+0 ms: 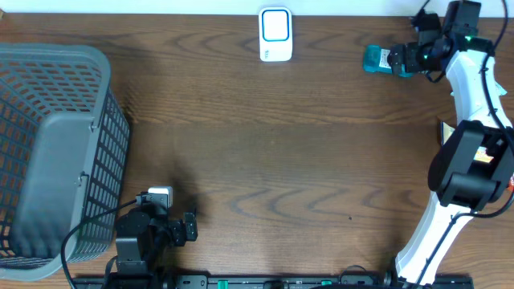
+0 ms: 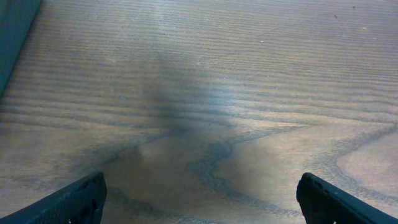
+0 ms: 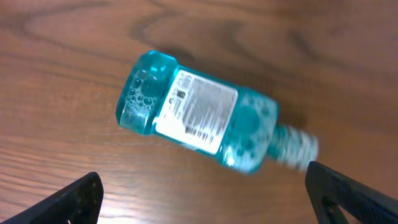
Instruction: Scan the item barcode
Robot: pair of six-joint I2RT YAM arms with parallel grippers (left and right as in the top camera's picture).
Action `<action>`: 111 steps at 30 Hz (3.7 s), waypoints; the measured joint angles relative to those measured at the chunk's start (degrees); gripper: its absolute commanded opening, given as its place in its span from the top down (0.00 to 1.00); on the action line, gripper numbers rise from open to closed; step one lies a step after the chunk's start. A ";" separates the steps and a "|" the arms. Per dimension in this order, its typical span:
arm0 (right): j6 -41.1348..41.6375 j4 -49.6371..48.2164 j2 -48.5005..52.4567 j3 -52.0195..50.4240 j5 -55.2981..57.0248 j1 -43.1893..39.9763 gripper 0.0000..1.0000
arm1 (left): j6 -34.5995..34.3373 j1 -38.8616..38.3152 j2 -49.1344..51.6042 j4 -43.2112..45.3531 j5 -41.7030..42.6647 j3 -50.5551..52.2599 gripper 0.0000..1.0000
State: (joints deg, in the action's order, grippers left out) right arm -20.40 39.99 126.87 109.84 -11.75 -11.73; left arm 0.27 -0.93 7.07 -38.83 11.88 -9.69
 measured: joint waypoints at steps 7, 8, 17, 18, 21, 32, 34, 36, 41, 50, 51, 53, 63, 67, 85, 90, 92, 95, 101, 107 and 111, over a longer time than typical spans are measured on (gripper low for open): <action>-15.08 -2.32 2.99 -0.02 -3.74 0.39 0.01 | 0.00 0.00 0.02 0.00 0.00 0.00 0.02; -16.22 -3.54 3.32 -0.02 -4.55 0.39 0.01 | 0.00 0.00 0.00 0.00 0.00 0.00 0.02; -20.26 -13.73 4.55 0.02 -10.32 0.28 0.01 | 0.00 0.00 0.00 0.00 0.00 0.00 0.03; -20.31 -14.45 5.20 0.04 -10.58 0.28 0.01 | 0.00 0.00 0.02 0.00 0.00 0.00 0.02; -20.39 -15.91 8.20 0.42 -10.99 0.28 0.01 | 0.00 0.00 0.00 0.00 0.00 0.00 0.02; -15.21 -14.14 22.56 12.85 -12.98 -0.09 0.03 | 0.00 0.00 0.00 -0.02 -0.02 0.00 0.02; -14.69 -11.85 23.45 14.80 -13.07 -0.09 0.08 | 0.00 0.00 0.00 -0.02 0.00 0.00 0.02; -14.32 -9.64 23.67 15.72 -12.87 -0.09 0.13 | 0.00 0.00 0.00 0.00 -0.02 0.00 0.02; -13.60 -3.89 23.47 16.87 -11.41 -0.15 0.36 | 0.00 0.00 0.00 0.00 0.00 0.00 0.02; -11.23 5.75 20.76 17.05 -3.10 -2.99 0.50 | 0.00 0.00 0.00 0.00 0.00 0.00 0.02; -10.99 6.82 20.50 17.00 -2.34 -3.69 0.50 | 0.00 0.00 0.00 -0.02 0.00 0.00 0.02; -10.47 9.11 19.67 16.72 -0.52 -5.88 0.48 | 0.00 0.00 0.00 0.00 0.00 0.00 0.02; -7.85 11.89 16.98 15.54 16.28 -19.71 0.45 | 0.00 0.00 0.02 0.00 -0.02 0.00 0.02; -5.20 12.90 16.61 15.28 19.17 -24.41 0.28 | 0.00 0.00 0.00 0.00 0.00 0.00 0.02; 12.26 9.92 -16.17 14.27 7.58 -22.47 0.01 | 0.00 0.00 0.00 0.00 -0.02 0.00 0.02; 17.73 13.44 -29.00 14.34 -7.85 -21.20 0.01 | 0.00 0.00 0.00 0.00 0.00 0.00 0.02; 20.17 16.28 -33.35 14.38 -12.13 -20.31 0.01 | 0.00 0.00 0.02 -0.02 -0.02 0.00 0.02; 23.04 21.44 -39.95 14.49 -16.33 -19.15 0.01 | 0.00 0.00 0.00 0.00 -0.02 0.00 0.02; 25.29 27.74 -50.29 14.60 -19.30 -19.10 0.01 | 0.00 0.00 0.00 0.00 0.00 0.00 0.02; 25.97 30.84 -57.66 14.60 -19.98 -19.10 0.01 | 0.00 0.00 0.00 0.00 -0.02 0.00 0.02; 26.10 32.83 -61.42 14.60 -20.00 -19.10 0.01 | 0.00 0.00 0.00 0.00 0.00 0.00 0.02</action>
State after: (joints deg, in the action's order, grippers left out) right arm 5.69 72.82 65.45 124.44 -31.75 -30.83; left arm 0.27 -0.93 7.07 -38.83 11.88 -9.69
